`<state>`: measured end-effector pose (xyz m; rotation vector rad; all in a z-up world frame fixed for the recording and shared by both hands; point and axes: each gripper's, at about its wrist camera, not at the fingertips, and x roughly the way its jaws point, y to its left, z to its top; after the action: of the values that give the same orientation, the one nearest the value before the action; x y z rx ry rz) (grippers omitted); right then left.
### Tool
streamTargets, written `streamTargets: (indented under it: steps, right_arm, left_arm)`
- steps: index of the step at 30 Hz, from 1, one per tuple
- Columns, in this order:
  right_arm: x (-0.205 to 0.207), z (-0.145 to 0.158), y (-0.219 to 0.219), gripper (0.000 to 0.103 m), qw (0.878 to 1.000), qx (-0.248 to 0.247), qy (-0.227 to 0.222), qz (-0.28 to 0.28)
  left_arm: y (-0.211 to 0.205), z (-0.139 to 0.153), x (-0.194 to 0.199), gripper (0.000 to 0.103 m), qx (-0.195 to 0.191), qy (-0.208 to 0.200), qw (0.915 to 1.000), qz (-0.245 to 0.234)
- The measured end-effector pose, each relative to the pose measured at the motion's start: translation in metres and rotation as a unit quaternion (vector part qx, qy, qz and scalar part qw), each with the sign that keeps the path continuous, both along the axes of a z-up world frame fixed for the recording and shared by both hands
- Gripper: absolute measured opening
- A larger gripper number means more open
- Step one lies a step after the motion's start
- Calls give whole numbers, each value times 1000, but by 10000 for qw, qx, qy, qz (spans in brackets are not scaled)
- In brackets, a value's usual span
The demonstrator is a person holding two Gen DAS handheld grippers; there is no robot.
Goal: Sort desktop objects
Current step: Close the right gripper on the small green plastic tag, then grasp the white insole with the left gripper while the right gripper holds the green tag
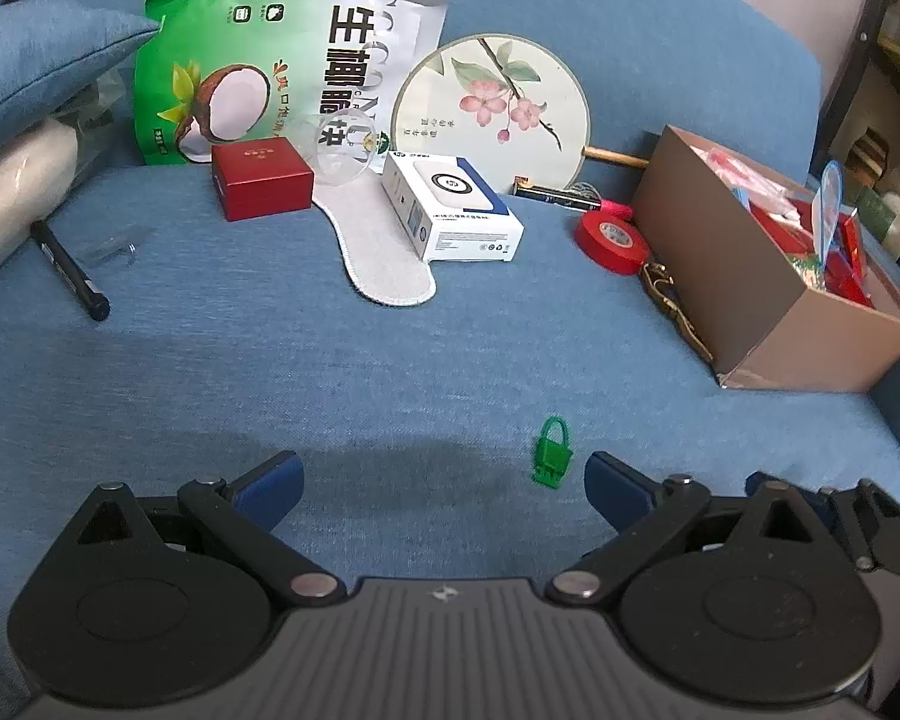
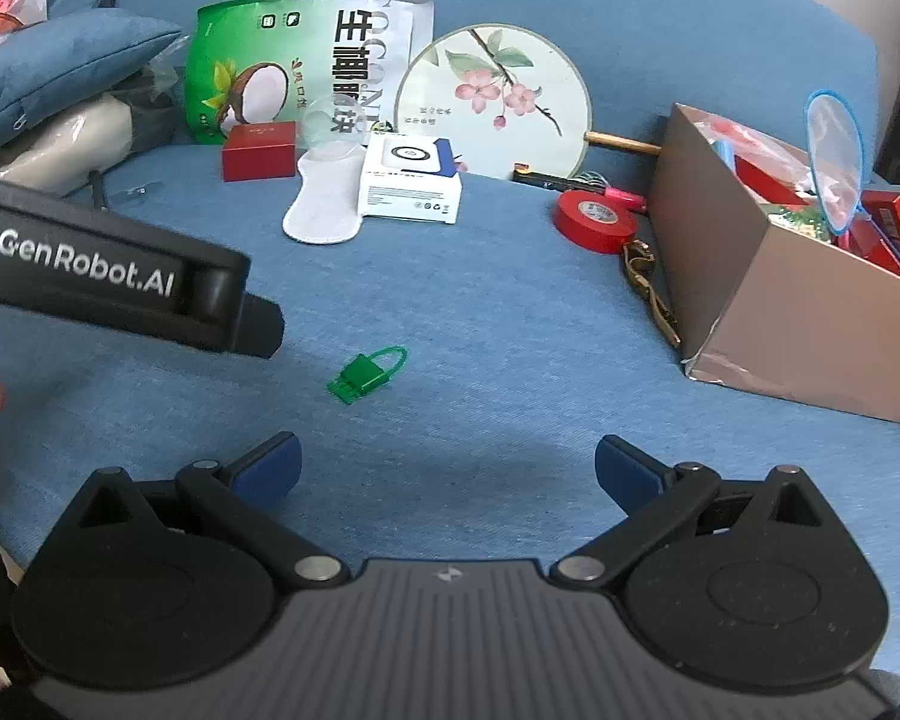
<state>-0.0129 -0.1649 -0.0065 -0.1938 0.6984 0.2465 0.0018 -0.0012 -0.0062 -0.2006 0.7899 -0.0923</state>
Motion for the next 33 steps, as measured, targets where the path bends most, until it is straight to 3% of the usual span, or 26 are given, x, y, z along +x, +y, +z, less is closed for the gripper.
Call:
streamTargets:
  steps: [7,11,14,16,19,22,26,33]
  right_arm:
    - [4,-5,6,101,9995,207,94,236]
    - [10,-10,15,100,9987,308,109,383]
    - [19,-13,17,78,9982,427,140,404]
    - [27,-14,18,76,9975,553,158,412]
    - [37,-14,18,57,9972,600,104,434]
    - [46,-16,17,52,9966,702,100,427]
    - [54,-17,14,20,9967,676,20,440]
    - [86,-24,17,17,9982,261,-184,514]
  left_arm:
    - [11,-3,12,101,-153,-59,9999,15]
    - [19,-9,25,92,-218,-23,9998,-15]
    - [24,-13,37,89,-349,60,9994,-21]
    - [26,-13,46,85,-449,41,9989,-120]
    - [27,-15,56,76,-531,-5,9982,-274]
    - [26,-21,64,74,-574,75,9977,-351]
    - [25,-24,72,74,-531,24,9979,-379]
    - [26,-27,103,74,-354,12,9993,-116]
